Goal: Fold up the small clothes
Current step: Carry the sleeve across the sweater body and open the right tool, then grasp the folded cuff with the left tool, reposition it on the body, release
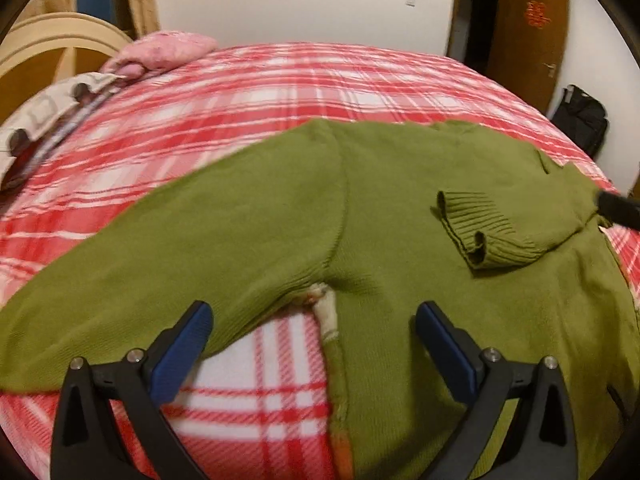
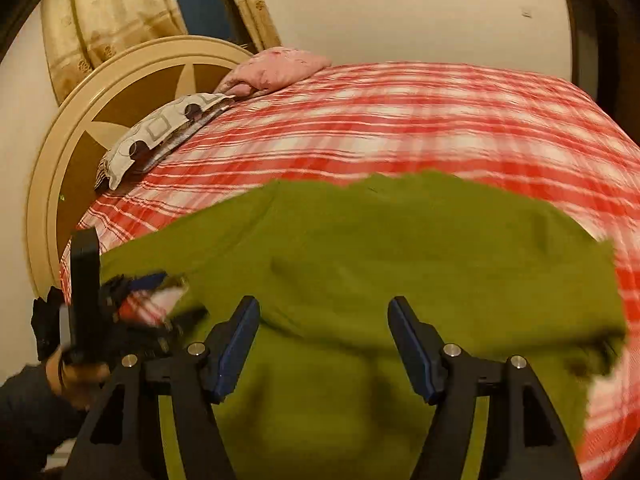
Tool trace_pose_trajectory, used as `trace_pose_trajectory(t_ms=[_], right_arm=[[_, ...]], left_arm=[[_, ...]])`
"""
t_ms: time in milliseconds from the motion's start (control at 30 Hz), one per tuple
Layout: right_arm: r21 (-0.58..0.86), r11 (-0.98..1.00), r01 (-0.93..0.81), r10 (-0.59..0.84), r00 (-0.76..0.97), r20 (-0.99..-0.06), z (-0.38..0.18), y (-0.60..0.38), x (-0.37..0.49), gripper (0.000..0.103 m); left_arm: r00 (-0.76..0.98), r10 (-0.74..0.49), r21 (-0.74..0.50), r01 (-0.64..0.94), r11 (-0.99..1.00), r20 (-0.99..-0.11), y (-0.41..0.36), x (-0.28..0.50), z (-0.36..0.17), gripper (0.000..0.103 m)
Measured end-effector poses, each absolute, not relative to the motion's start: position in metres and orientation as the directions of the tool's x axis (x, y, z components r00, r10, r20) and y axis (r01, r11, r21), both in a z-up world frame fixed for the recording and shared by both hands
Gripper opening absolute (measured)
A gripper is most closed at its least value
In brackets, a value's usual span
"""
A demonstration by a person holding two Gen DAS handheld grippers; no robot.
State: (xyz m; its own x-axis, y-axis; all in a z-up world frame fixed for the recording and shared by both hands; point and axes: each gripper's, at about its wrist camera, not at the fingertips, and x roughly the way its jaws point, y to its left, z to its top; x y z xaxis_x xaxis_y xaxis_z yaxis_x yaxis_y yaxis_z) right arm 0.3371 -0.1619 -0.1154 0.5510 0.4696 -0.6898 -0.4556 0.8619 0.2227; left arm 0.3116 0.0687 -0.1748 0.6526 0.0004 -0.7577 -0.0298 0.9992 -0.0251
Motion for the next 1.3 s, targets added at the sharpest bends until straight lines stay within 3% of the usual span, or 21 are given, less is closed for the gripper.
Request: trace_pose_trajectory(t_ms=[133,267,300,367,433,600,633,667,700,1100,1300], right_arm=[[0.183,0.905,-0.385,0.395,0.596,-0.699,-0.119,-0.211,0.311,0.068],[0.149,0.956,-0.252,0.281,0.643,-0.713,-0.134,-0.250,0.298,0.068],[0.166,0.958,-0.233,0.280,0.647,-0.710,-0.137,-0.257,0.295,0.068],[0.196,0.959,-0.206,0.284,0.652,-0.703,-0.143,-0.266,0.291,0.068],[0.210,0.960,-0.188,0.281,0.665,-0.692,-0.149,-0.271,0.285,0.068],[0.198,0.965,-0.170,0.260,0.691,-0.674,-0.166,-0.279,0.271,0.068],[0.196,0.966,-0.168,0.258,0.693,-0.673,-0.169,-0.282,0.270,0.068],[0.202,0.965,-0.169,0.262,0.693,-0.671,-0.172,-0.284,0.269,0.068],[0.208,0.962,-0.174,0.270,0.691,-0.670,-0.173,-0.284,0.270,0.068],[0.201,0.975,-0.092,0.206,0.709,-0.674,-0.177,-0.295,0.276,0.068],[-0.017,0.998,-0.052,0.026,0.715,-0.698,-0.160,-0.275,0.292,0.068]], left_arm=[[0.734,-0.100,-0.093,0.050,0.994,-0.671,0.048,0.300,-0.132,0.100],[0.704,-0.213,-0.158,0.143,0.977,-0.678,0.011,0.328,-0.124,0.099],[0.698,-0.217,-0.151,0.155,0.976,-0.682,0.004,0.335,-0.127,0.097],[0.652,-0.231,-0.158,0.170,0.973,-0.722,-0.011,0.358,-0.142,0.080],[0.615,-0.231,-0.166,0.162,0.973,-0.754,-0.019,0.372,-0.158,0.072],[0.577,-0.224,-0.177,0.137,0.975,-0.786,-0.034,0.379,-0.178,0.067],[0.575,-0.229,-0.177,0.146,0.973,-0.785,-0.037,0.379,-0.178,0.048],[0.567,-0.238,-0.183,0.154,0.971,-0.789,-0.039,0.380,-0.178,0.021],[0.566,-0.238,-0.183,0.152,0.971,-0.789,-0.040,0.380,-0.176,0.013],[0.710,-0.285,-0.274,0.134,0.952,-0.644,0.026,0.371,-0.092,0.009],[0.650,-0.310,-0.344,0.080,0.936,-0.694,0.050,0.384,-0.120,0.009]])
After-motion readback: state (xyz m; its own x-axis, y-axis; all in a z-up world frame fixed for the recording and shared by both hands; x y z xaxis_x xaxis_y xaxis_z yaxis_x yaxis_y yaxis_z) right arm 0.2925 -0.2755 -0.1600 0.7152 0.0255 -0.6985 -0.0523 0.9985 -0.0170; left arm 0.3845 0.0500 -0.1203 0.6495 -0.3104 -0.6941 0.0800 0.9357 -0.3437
